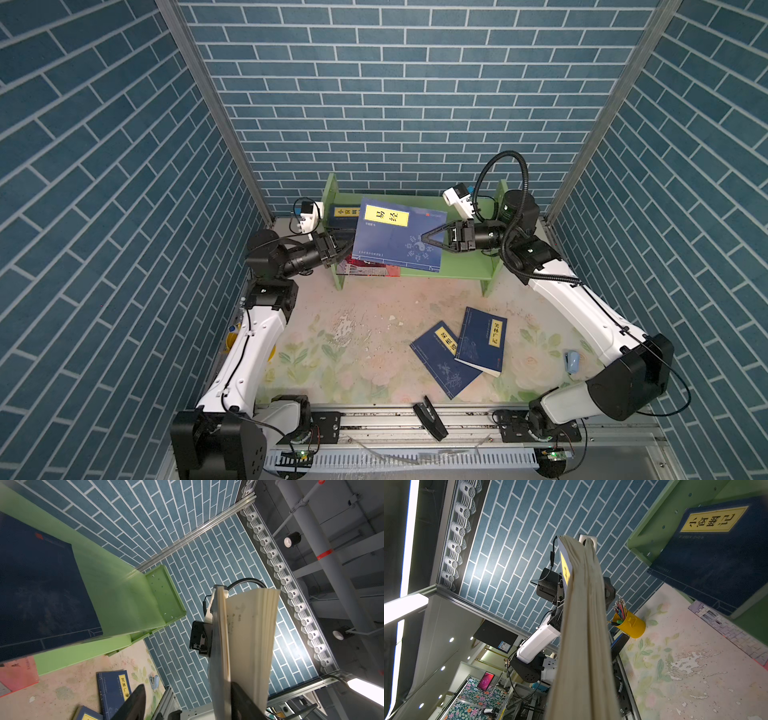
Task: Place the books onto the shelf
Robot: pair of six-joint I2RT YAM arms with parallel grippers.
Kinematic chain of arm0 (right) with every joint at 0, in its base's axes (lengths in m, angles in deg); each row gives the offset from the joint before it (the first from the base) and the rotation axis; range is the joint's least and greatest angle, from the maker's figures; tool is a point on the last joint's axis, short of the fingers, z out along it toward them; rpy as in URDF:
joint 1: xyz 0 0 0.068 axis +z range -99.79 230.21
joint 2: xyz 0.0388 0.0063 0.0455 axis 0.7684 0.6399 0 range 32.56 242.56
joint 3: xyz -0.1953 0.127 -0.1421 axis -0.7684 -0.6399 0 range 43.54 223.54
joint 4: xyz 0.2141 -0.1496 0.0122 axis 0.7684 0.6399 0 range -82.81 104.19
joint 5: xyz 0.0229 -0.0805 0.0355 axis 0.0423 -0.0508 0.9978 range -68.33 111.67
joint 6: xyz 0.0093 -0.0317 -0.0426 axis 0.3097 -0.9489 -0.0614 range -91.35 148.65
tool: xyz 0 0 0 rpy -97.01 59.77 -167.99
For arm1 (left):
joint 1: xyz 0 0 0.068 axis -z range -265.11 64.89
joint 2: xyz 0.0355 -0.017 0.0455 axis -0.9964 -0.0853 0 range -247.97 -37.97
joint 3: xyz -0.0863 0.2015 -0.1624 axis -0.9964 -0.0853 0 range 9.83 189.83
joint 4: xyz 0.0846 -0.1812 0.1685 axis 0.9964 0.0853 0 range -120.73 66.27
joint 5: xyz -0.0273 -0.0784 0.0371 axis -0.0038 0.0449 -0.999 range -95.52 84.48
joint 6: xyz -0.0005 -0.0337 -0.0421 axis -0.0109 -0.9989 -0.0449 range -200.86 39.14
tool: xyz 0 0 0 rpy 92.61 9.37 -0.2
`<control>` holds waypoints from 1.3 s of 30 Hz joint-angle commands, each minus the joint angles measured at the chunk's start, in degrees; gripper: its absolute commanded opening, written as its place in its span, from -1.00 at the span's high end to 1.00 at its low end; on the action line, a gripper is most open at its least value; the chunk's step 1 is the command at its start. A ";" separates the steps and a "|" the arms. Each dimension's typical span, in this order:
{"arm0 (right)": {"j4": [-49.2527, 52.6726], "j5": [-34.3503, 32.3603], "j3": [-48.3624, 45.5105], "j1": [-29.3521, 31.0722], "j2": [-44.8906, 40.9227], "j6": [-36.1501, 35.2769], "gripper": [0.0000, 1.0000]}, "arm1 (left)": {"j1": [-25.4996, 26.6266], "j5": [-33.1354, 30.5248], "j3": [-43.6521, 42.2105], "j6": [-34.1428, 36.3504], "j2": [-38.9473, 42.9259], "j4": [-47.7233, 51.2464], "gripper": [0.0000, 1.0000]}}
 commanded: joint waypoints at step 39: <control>5.19 0.66 22.24 -0.88 18.43 -1.39 1.00 | -7.25 -6.38 1.77 10.51 5.17 14.54 -0.48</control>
